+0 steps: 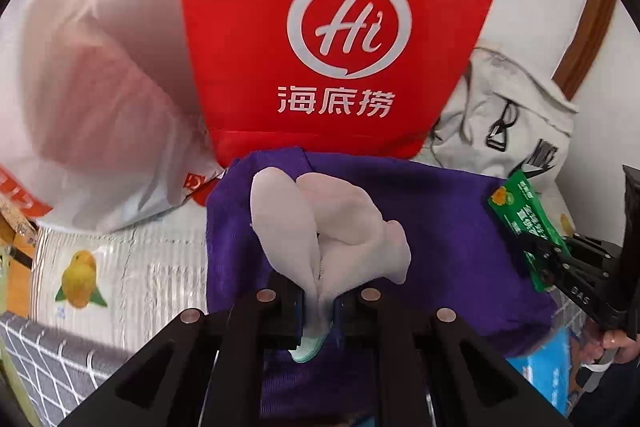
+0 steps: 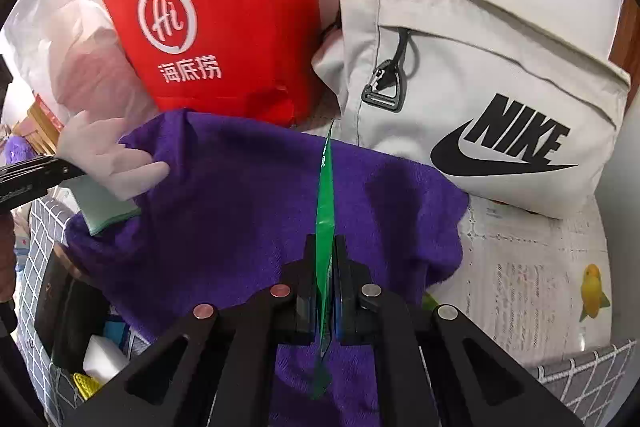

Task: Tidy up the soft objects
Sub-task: 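Carry the green packet and white gloves over the purple towel with both grippers, then open both grippers to drop the gloves and green packet onto the purple towel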

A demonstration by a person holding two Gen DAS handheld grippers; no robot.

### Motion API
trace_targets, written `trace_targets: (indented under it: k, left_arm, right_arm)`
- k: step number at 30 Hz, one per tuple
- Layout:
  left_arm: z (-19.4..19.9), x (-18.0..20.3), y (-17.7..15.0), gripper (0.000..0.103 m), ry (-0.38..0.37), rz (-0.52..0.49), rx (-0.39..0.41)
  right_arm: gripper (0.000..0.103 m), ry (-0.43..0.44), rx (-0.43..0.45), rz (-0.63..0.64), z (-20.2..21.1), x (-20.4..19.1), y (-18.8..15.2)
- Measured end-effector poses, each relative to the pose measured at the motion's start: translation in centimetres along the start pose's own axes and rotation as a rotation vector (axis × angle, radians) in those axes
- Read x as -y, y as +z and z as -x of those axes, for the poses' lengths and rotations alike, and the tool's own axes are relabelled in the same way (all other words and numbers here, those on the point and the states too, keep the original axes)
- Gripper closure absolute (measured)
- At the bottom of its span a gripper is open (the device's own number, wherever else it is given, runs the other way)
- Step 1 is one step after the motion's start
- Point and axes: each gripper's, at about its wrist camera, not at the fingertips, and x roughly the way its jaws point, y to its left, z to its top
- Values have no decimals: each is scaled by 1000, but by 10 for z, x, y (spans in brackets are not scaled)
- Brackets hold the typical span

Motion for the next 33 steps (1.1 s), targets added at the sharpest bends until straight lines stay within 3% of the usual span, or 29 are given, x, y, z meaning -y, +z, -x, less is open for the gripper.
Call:
trace_targets:
  k: [9, 18, 23, 24, 26, 27, 33]
  left_arm:
    - [-39, 3, 12, 92, 23, -7, -52]
    - [-54, -1, 10, 90, 31, 23, -78]
    - [-56, 8, 10, 70, 52, 11, -84]
    - [-57, 6, 11, 67, 60, 10, -87]
    - [-55, 6, 12, 49, 64, 14, -83]
    - [-52, 7, 11, 47, 61, 17, -70]
    - [-32, 13, 11, 39, 67, 13, -55]
  right_arm:
    - [97, 30, -66, 2, -29, 11, 3]
    - [96, 27, -95, 0, -46, 14, 4]
    - [93, 26, -100, -5, -50, 17, 5]
    - [87, 21, -102, -5, -50, 19, 4]
    - [70, 12, -104, -7, -48, 18, 5]
    - [59, 9, -102, -10, -47, 19, 5]
    - [55, 13, -132, -26, -36, 26, 3]
